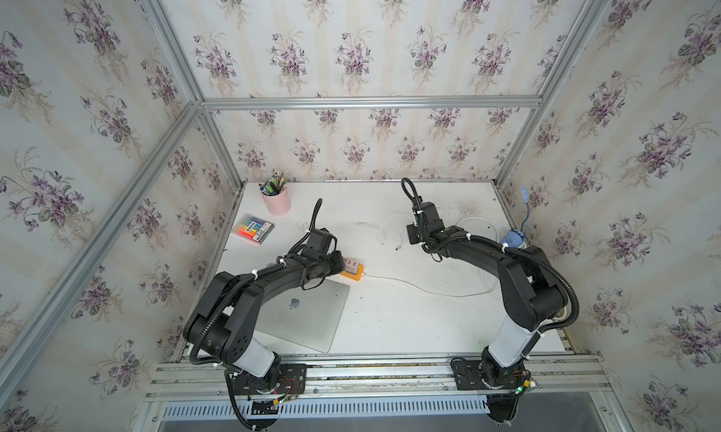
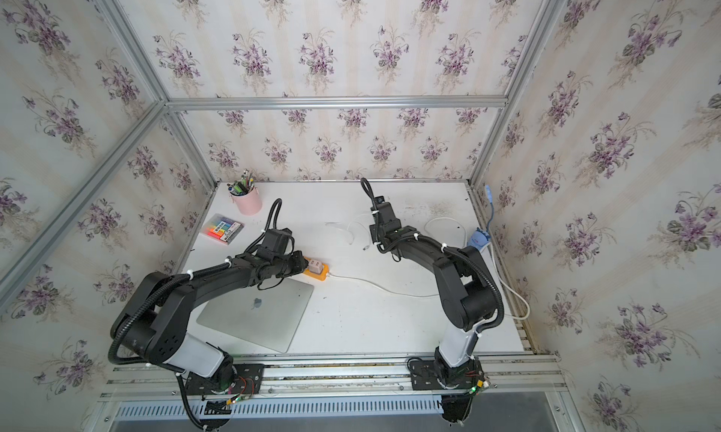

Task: Unplug the laptop charger
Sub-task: Place the charging cable at the center of the board, then remove the plug from the socket.

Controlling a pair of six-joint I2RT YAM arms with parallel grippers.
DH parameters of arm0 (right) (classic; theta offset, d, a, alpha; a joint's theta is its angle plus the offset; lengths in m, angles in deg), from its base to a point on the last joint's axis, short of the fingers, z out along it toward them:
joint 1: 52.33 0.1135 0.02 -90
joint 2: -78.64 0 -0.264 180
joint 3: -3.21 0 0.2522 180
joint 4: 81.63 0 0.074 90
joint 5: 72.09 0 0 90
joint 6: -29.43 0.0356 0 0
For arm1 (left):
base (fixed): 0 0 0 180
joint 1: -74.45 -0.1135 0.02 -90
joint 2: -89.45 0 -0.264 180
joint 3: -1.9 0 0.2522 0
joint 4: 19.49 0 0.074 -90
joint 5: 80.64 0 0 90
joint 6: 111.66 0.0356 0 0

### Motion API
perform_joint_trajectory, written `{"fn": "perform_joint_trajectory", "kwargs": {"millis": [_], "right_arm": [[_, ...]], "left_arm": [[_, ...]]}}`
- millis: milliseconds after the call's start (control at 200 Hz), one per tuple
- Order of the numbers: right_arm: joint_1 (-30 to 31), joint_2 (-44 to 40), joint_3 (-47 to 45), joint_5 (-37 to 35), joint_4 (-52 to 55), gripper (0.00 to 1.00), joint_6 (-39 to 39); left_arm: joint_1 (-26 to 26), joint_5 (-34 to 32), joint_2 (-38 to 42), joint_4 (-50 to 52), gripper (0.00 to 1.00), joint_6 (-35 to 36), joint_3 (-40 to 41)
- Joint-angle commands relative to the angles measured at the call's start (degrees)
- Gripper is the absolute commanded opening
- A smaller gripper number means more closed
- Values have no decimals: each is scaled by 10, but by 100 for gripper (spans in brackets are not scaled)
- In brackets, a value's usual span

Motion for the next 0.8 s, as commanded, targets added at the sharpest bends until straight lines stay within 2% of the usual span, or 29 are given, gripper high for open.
{"fn": "perform_joint_trajectory", "kwargs": {"millis": [0,230,400,490,615,669,794], "right_arm": [[-27,10,-16,-9,9,0,26],[-83,80,19,-10,42,0,28],[-100,104,48,37,58,0,25],[-100,103,50,47,57,11,23],[-95,64,27,64,43,38,18],[-84,38,16,60,38,45,7],[-25,-27,1,-8,43,53,-17]], "left_arm": [[0,-6,2,12,20,4,-6],[0,-7,9,21,21,6,-12],[0,-11,16,26,21,9,-13],[0,-9,14,24,21,8,-13],[0,-8,9,22,21,8,-14],[0,-7,7,20,21,8,-15],[-1,-8,7,19,21,7,-14]]}}
